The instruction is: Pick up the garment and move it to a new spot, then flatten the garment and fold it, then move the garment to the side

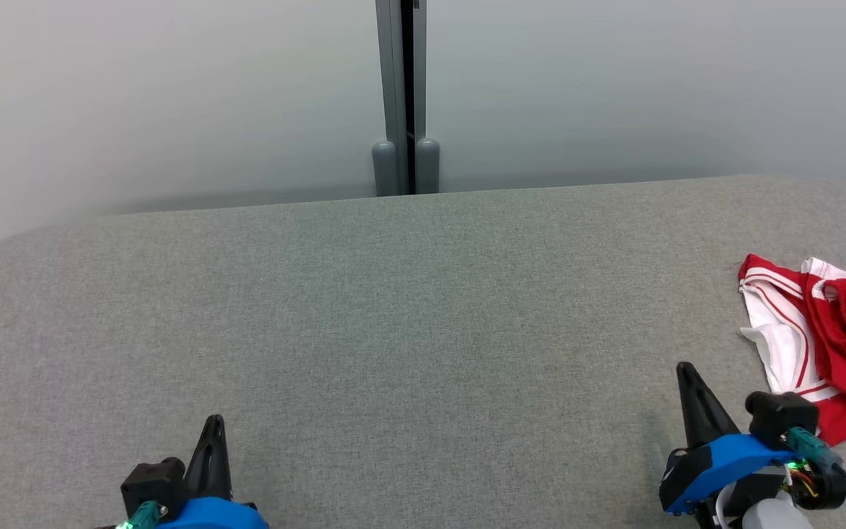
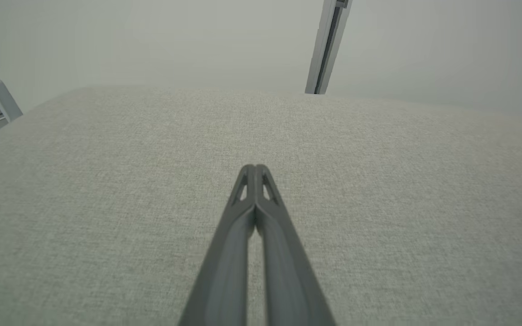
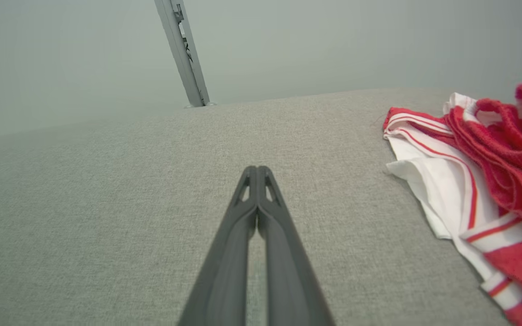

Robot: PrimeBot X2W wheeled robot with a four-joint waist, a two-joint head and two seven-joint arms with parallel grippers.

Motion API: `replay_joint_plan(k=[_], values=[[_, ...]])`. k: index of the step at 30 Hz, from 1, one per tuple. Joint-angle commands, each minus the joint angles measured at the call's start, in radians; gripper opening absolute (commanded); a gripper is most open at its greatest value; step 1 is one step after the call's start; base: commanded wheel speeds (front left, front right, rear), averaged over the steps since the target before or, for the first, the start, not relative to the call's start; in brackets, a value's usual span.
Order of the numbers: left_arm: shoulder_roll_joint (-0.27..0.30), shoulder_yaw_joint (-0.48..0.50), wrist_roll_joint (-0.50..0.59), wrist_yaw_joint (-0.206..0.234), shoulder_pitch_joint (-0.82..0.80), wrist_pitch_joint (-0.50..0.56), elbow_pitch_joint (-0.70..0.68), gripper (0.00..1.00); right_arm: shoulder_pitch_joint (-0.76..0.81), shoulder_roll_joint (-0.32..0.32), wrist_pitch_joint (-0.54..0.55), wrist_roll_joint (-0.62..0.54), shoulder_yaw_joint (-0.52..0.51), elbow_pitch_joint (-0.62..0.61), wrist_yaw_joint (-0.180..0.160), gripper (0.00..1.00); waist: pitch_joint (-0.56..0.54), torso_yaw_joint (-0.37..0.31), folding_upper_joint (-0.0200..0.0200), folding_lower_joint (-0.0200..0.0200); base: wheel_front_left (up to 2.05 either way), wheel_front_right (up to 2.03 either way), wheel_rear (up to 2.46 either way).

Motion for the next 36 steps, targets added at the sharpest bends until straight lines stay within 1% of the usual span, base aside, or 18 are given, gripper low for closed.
replay_joint_plan(k=[1,19,29,30,36], values=[[0.001,0.015,-0.047,-0.004,-0.024,0.015,-0.013,0.0,-0.017,-0.003,0.016,0.05,-0.012,-0.015,0.0,0.0,0.0,0.0,0.0,0.0,0.0,0.0,0.0],[0.001,0.042,-0.384,-0.029,-0.03,0.092,-0.075,0.0,0.02,-0.004,0.091,0.393,-0.016,-0.101,0.0,0.0,-0.004,0.003,0.0,0.0,0.0,0.0,0.0],[0.002,0.058,-0.54,-0.04,-0.035,0.131,-0.101,0.0,0.034,-0.005,0.13,0.553,-0.022,-0.137,0.0,0.0,-0.006,0.004,0.0,0.0,0.0,0.0,0.0],[0.002,0.058,-0.54,-0.04,-0.035,0.131,-0.101,0.0,0.034,-0.005,0.13,0.553,-0.022,-0.137,0.0,0.0,-0.006,0.004,0.0,0.0,0.0,0.0,0.0],[0.002,0.068,-0.626,-0.047,-0.039,0.152,-0.115,0.0,0.042,-0.005,0.152,0.64,-0.025,-0.157,0.0,0.0,-0.007,0.005,0.0,0.0,0.0,0.0,0.0]])
